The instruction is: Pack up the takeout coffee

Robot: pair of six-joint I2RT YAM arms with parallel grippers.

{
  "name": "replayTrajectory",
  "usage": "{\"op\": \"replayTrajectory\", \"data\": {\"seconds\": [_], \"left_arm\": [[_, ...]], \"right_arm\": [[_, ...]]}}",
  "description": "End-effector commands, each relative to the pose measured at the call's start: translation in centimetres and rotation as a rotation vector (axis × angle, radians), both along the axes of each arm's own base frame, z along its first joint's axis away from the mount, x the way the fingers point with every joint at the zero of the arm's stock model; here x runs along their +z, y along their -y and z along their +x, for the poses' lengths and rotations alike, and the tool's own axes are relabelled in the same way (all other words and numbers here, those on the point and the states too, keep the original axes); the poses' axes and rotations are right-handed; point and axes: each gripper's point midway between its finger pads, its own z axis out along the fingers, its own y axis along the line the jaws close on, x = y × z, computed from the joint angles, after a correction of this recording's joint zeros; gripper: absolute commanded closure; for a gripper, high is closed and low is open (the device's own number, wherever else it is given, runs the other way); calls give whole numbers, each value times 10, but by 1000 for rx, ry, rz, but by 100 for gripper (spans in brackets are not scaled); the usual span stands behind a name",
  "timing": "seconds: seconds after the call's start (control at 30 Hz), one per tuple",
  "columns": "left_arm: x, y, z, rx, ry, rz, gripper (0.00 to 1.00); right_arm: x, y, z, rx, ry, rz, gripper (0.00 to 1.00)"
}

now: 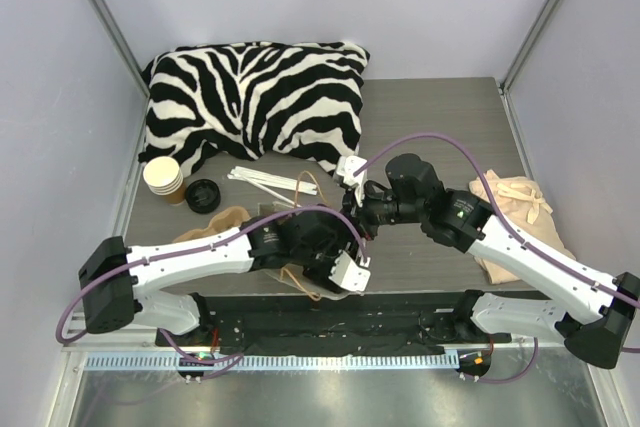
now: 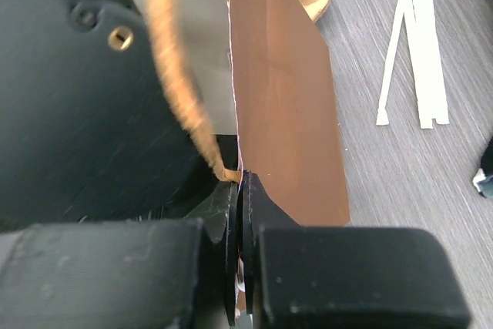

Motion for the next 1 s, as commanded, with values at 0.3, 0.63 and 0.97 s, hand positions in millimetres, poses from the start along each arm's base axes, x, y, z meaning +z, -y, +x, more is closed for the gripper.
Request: {"op": "replayTrajectory", "data": {"seconds": [0.3, 0.63, 0.97], "left_arm": [[-29, -45, 3, 108, -96, 38, 81], [14, -34, 2, 123, -95, -87, 51], [18, -37, -7, 87, -112, -95, 31]], "right_arm": [[14, -6, -14, 87, -11, 33, 99], [13, -8, -13, 96, -13, 21, 99], [15, -9, -8, 86, 2, 7, 99]]}}
